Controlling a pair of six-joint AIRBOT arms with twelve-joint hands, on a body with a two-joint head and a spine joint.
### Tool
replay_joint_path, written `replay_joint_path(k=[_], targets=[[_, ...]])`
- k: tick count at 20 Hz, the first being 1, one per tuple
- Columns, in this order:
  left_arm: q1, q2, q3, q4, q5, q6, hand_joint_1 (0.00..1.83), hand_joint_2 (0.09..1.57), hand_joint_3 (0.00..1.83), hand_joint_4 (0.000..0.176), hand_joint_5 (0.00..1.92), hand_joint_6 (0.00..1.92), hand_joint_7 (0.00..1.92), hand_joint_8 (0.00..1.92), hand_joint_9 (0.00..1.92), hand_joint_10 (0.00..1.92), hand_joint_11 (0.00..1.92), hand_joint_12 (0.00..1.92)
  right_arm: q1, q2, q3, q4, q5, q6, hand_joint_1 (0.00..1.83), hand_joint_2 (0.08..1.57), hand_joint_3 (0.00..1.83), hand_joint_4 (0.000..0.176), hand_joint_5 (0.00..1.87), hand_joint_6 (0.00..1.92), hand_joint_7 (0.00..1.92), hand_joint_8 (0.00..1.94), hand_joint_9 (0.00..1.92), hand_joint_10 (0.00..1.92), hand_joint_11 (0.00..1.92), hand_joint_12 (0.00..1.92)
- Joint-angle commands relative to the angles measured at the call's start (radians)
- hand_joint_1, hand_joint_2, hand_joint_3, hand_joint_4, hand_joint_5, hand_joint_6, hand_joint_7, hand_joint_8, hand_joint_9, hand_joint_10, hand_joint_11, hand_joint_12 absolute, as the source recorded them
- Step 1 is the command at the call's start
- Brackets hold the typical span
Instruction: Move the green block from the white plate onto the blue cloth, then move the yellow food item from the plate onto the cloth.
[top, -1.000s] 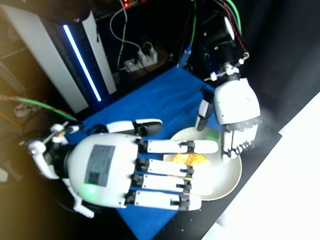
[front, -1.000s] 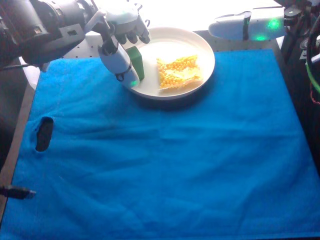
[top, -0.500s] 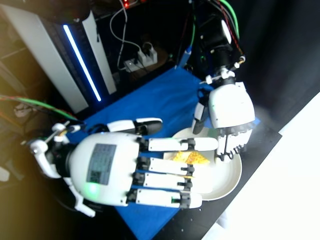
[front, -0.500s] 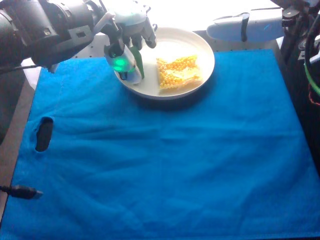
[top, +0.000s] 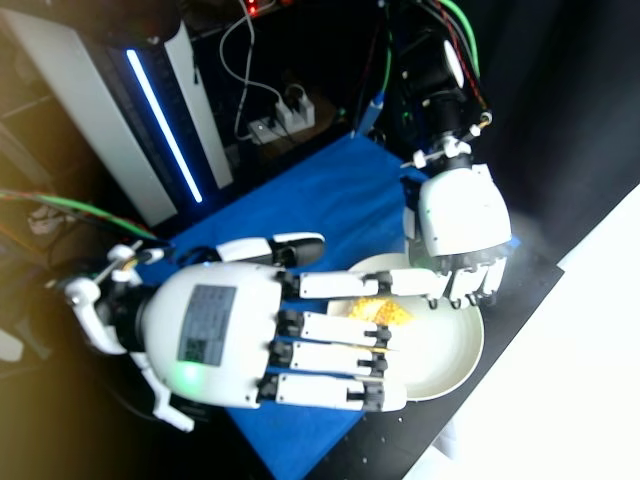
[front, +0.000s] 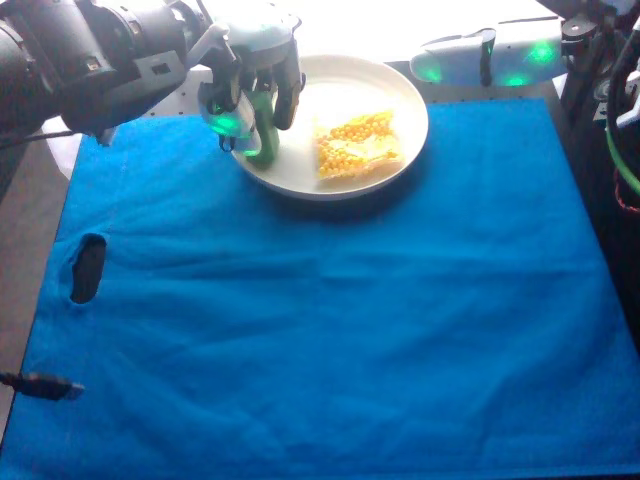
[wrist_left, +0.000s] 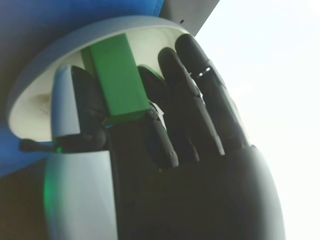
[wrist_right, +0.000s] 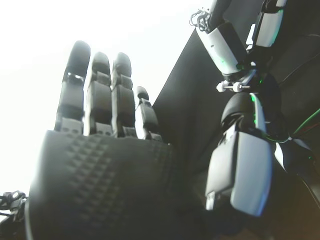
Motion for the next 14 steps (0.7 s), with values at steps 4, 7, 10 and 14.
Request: replay_joint_path(k=[4,7,10,14], targets=[[-0.02,0.01,-0.002,-0.011,-0.084,0.004,1.39,1.07,0.0,0.0,0.99,0.67,1.07,0.79,1.08,1.07,1.1,0.59,0.015,-0.004,0.003,0.034,0.12,0.004,0.45,0.91,0.0,0.159,0.04,0.0,0.36,0.0,0.24,0.0,0.0,0.87],[-0.037,0.05,-0.031,-0.047,-0.123,0.003,1.4,1.05,0.0,0.0,1.07,0.65,1.08,0.74,1.14,0.96,1.15,0.55,0.015,-0.003,0.002,0.034,0.12,0.004,0.45,0.9,0.0,0.166,0.04,0.0,0.35,0.0,0.24,0.0,0.01,0.86],[-0.049,0.105,-0.073,-0.095,-0.179,0.003,1.38,1.1,0.0,0.0,0.96,0.81,0.96,0.98,1.04,1.1,1.0,0.61,0.015,-0.003,0.002,0.034,0.12,0.004,0.44,0.93,0.0,0.164,0.04,0.0,0.37,0.01,0.25,0.01,0.03,0.83],[-0.061,0.221,-0.191,-0.061,-0.222,0.003,1.37,1.15,0.0,0.0,0.83,0.97,0.84,1.18,0.95,1.26,0.85,1.01,0.015,-0.003,0.001,0.034,0.119,0.004,0.44,0.9,0.0,0.158,0.04,0.0,0.38,0.01,0.27,0.01,0.0,0.83]])
